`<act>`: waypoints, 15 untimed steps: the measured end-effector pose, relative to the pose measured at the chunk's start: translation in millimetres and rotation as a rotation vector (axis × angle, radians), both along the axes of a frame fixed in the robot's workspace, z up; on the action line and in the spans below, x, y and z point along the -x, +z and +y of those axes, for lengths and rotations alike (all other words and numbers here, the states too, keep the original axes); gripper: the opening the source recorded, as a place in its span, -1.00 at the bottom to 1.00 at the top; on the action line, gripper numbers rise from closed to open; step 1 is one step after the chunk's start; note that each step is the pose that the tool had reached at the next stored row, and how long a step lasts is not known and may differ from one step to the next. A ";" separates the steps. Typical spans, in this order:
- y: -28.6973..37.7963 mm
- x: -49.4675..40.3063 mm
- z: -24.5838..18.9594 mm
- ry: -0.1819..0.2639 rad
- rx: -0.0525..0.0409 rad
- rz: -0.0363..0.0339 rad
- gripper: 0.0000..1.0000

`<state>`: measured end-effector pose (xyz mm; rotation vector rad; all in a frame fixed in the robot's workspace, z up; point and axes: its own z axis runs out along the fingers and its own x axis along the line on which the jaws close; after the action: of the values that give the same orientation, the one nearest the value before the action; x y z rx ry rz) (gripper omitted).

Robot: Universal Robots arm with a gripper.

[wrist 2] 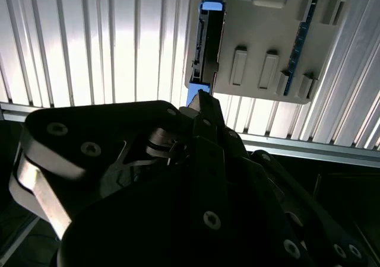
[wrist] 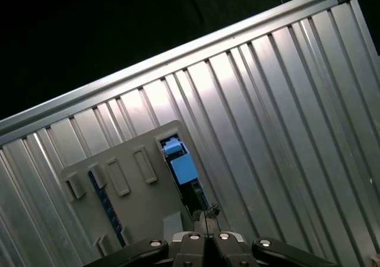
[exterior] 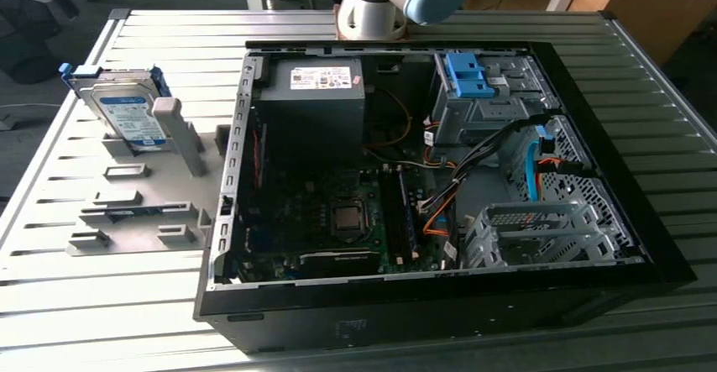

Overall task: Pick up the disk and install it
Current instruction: 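Pick up the disk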

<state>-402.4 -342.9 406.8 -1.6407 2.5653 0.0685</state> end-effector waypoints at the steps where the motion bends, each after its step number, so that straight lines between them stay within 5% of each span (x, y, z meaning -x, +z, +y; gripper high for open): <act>1: 0.5 0.0 0.1 0.000 -0.0006 -0.0007 -0.79; 15: 3.7 0.0 0.4 -0.002 -0.0041 -0.0046 -0.79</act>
<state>-402.4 -342.5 410.5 -1.6355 2.5614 0.0697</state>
